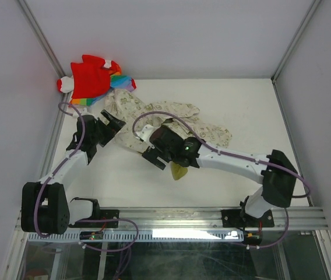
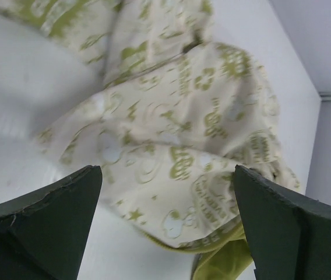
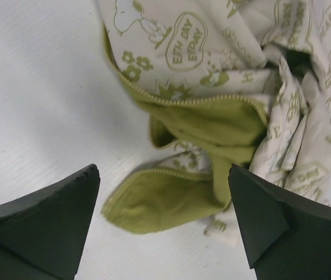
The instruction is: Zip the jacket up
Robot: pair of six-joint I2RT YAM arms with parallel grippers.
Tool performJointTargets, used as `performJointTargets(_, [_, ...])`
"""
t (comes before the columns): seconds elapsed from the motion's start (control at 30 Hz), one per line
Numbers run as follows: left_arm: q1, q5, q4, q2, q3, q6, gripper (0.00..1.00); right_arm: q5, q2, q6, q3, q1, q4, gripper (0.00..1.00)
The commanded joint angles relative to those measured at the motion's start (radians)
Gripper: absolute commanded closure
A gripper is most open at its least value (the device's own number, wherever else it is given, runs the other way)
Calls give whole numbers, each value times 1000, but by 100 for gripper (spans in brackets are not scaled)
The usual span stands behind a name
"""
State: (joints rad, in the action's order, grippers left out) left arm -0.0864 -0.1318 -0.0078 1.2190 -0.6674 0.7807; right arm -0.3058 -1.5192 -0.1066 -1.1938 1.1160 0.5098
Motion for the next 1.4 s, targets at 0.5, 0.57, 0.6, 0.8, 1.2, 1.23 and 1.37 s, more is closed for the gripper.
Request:
performJointTargets(0.5, [92,160,-96,-211,190,188,1,-227,-565,-636,-246,-13,-243,1])
performJointTargets(0.57, [91,179,-115,-245,190,188,1,-283,-615,-668,-251,-33,-333,5])
performJointTargets(0.6, [92,182,-121,-260,189,185,1,-313,-638,-682,-260,-41,-364,6])
performJointTargets(0.8, [91,173,-164,-341,149,145,1,-235,-633,-621,-368,-104,-352,70])
performJointTargets(1.2, [90,16,-299,-408,-171,-134,1,84,-415,-148,-905,-185,91,100])
performJointTargets(1.23, [90,-6,-314,-403,-208,-159,1,97,-399,-89,-953,-199,124,100])
performJointTargets(1.37, [91,-120,-353,-363,-324,-227,1,189,-358,160,-1112,-286,272,100])
